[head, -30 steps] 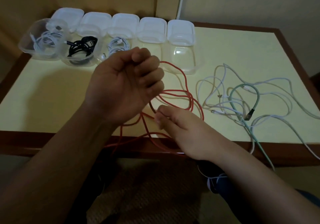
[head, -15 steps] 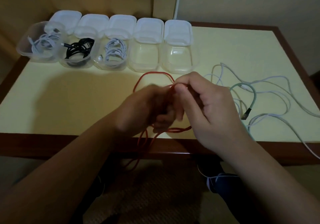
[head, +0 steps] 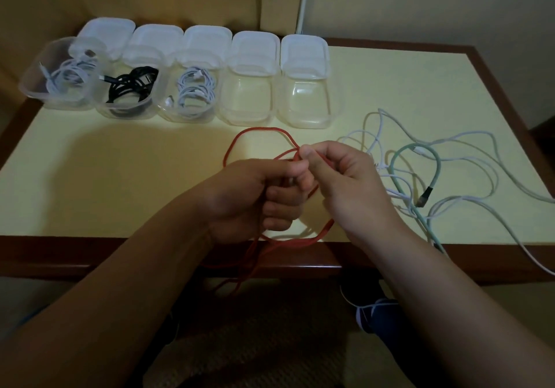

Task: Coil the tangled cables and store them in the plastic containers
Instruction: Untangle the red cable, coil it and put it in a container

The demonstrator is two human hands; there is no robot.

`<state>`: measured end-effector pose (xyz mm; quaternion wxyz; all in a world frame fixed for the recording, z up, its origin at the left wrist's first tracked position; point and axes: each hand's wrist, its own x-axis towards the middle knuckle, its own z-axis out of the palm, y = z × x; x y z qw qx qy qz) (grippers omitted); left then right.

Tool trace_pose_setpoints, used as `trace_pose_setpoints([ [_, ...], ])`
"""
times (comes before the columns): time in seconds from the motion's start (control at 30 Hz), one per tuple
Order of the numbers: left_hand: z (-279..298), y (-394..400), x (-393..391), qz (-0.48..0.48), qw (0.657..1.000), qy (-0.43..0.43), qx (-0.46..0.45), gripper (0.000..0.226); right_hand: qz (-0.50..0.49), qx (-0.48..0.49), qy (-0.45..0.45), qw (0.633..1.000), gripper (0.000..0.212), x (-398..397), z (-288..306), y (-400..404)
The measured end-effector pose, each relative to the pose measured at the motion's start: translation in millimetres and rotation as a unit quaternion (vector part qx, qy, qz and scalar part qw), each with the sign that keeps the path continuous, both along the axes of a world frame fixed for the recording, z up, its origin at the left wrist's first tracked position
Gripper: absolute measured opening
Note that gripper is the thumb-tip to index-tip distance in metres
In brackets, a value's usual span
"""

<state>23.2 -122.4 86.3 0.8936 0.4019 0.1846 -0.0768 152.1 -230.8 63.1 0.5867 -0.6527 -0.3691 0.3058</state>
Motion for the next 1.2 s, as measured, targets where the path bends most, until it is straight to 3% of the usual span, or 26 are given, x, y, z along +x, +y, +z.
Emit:
trace_pose_setpoints([
  [0.1, -1.1, 8.5, -5.6, -0.054, 0.995, -0.028, -0.079, 0.033, 0.037, -0.028, 0.042, 0.998, 0.032, -8.2, -1.6, -1.2],
  [0.27, -2.2, 5.3, -6.8, -0.096, 0.990, -0.050, -0.094, 0.035, 0.019, -0.025, 0.091, 0.995, 0.022, -13.0, -3.2, -1.0],
  [0.4, 0.9, 5.3, -3.2, 0.038, 0.987, -0.091, -0.130, 0.027, 0.057, -0.090, 0.123, 0.987, 0.029, -15.5, -4.1, 4.3],
  [0.5, 1.6, 8.8, 1.6, 0.194, 0.958, -0.122, -0.175, 0.025, 0.127, -0.167, 0.149, 0.966, 0.050, -22.1, 0.3, 4.9],
  [0.57, -1.0, 16.4, 5.8, 0.292, 0.936, -0.116, -0.160, 0.025, 0.156, -0.189, 0.121, 0.962, 0.052, -27.0, 7.9, 5.7],
  [0.63, -8.0, 25.9, 8.8, 0.353, 0.929, -0.095, -0.050, 0.028, 0.158, -0.207, -0.004, 0.966, 0.045, -28.5, 16.5, 6.3],
  [0.7, -14.9, 35.1, 7.9, 0.359, 0.919, -0.070, 0.144, 0.029, 0.129, -0.195, -0.133, 0.963, 0.040, -30.2, 23.8, 5.4],
  [0.8, -11.1, 37.4, -0.2, 0.224, 0.862, 0.002, 0.455, 0.029, 0.063, -0.117, -0.192, 0.972, 0.037, -34.3, 29.7, -0.7],
  [0.87, -7.2, 30.2, -4.2, 0.106, 0.854, 0.022, 0.509, 0.031, 0.031, -0.069, -0.194, 0.978, 0.036, -33.6, 33.9, -2.5],
  [0.9, -5.8, 24.5, -4.8, 0.066, 0.881, 0.021, 0.468, 0.038, 0.022, -0.052, -0.201, 0.978, 0.037, -32.3, 34.7, -1.9],
  [0.97, -3.2, 14.8, -5.1, 0.017, 0.954, 0.018, 0.298, 0.062, 0.012, -0.025, -0.198, 0.980, 0.034, -28.7, 34.6, 2.0],
  [1.0, -2.5, 12.3, -5.1, -0.001, 0.974, 0.017, 0.224, 0.070, 0.011, -0.015, -0.181, 0.983, 0.030, -25.2, 31.3, 4.9],
  [1.1, 0.7, 11.2, -7.5, -0.023, 0.995, -0.037, 0.089, 0.062, -0.015, 0.014, -0.114, 0.993, 0.016, -12.9, 19.2, 14.9],
  [1.2, 6.3, 11.6, -11.1, 0.008, 0.991, -0.111, -0.070, 0.042, -0.026, -0.007, -0.032, 0.999, 0.017, -1.6, 6.0, 24.9],
])
